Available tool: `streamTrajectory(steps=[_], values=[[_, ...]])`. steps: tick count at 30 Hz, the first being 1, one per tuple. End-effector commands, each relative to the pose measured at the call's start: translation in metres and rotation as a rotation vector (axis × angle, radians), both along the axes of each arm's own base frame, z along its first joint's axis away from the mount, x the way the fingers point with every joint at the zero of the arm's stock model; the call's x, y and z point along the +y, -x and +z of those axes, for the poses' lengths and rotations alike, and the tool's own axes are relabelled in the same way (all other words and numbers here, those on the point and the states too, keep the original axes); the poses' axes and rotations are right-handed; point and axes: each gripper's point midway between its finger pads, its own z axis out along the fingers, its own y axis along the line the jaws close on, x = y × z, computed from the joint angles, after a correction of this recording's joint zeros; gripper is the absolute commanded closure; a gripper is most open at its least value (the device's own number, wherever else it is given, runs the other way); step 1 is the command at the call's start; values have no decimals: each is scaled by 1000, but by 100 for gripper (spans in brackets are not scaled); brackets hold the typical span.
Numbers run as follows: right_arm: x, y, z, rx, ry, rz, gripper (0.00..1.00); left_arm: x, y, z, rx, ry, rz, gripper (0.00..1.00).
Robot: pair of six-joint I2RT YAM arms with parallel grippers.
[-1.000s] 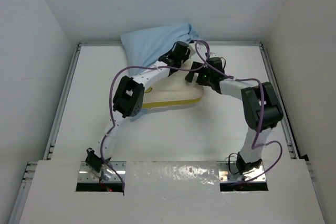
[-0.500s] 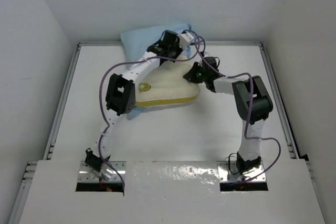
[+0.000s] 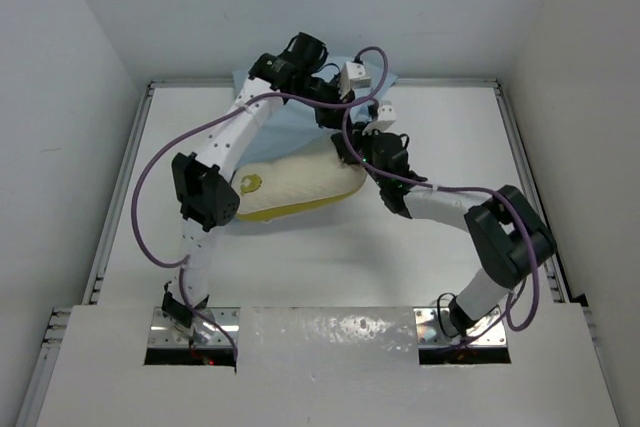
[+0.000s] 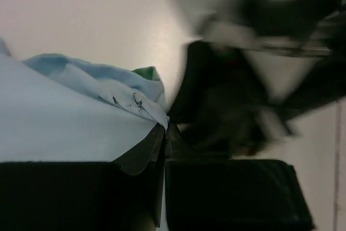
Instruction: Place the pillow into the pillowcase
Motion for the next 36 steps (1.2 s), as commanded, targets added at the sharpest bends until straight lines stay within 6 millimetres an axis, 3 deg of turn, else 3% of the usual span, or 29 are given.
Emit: streamTrajectory(steps=[1, 2, 3, 4, 5, 6, 7, 9, 10, 11, 13, 14, 15, 16, 18, 19, 22, 23, 24, 25, 26, 27, 28, 29, 30, 31, 32, 33, 36], values=[[-28, -32, 56, -179, -218, -238, 100, -9, 106, 68, 113, 165, -292, 100], [-35, -38, 51, -160, -227, -292, 100, -6, 113, 71, 136, 173, -293, 100], [-41, -45, 30, -98, -205, -356, 100, -4, 119, 73, 149, 177, -295, 100], [-48, -54, 30, -82, -209, -419, 100, -1, 125, 68, 174, 170, -299, 100], [-65, -60, 21, -53, -191, -539, 100, 5, 134, 80, 146, 176, -303, 100], [-69, -64, -10, 33, -123, -586, 100, 8, 137, 81, 128, 175, -309, 100], [-67, -73, -3, 35, -122, -603, 100, 15, 139, 77, 115, 144, -292, 100], [-46, -74, -21, 69, 6, -487, 98, 25, 135, 55, 118, 73, -260, 100], [-30, -73, -18, 65, 34, -397, 85, 39, 122, 42, 109, 12, -199, 100], [3, -57, -25, 78, 112, -187, 44, 47, 115, 32, 131, -10, -166, 100], [28, -30, -23, 77, 193, 25, 1, 67, 103, 16, 186, -19, -85, 65], [37, -12, -24, 71, 253, 149, 1, 89, 88, 16, 213, -4, -2, 48], [30, 8, -25, 106, 299, 185, 1, 103, 76, 19, 191, 3, 56, 28], [27, 19, -22, 112, 316, 222, 1, 115, 64, 24, 171, 6, 118, 19], [13, 46, -9, 111, 408, 294, 1, 167, 31, 39, 85, 6, 330, 9], [10, 54, -4, 106, 439, 325, 1, 170, 29, 44, 52, 5, 356, 4], [-3, 86, 11, 96, 554, 480, 1, 245, 0, 53, -38, -30, 636, 0], [-10, 94, 6, 122, 589, 519, 6, 260, -3, 50, -38, -48, 687, 0], [-17, 92, 10, 130, 566, 522, 36, 277, -4, 39, -24, -77, 732, 2], [-24, 89, 10, 148, 549, 504, 62, 308, -7, 31, -7, -87, 807, 9], [-39, 79, 7, 192, 509, 447, 88, 322, -8, 21, -2, -108, 833, 46], [-49, 78, -6, 242, 488, 419, 100, 341, -5, -3, 34, -168, 884, 62], [-58, 76, -15, 272, 471, 387, 100, 364, -5, -18, 41, -214, 930, 72], [-67, 71, -23, 287, 458, 341, 92, 377, 0, -41, 72, -266, 951, 73], [-76, 81, -54, 345, 483, 321, 69, 396, 3, -62, 96, -339, 990, 67], [-86, 83, -70, 365, 506, 281, 28, 413, 7, -75, 106, -380, 1001, 58], [-86, 79, -77, 342, 503, 264, 18, 420, 10, -87, 128, -402, 1004, 41], [-90, 87, -101, 390, 514, 271, 14, 423, 17, -107, 181, -422, 993, 33], [-86, 73, -114, 412, 503, 247, 11, 426, 23, -141, 249, -451, 966, 20]])
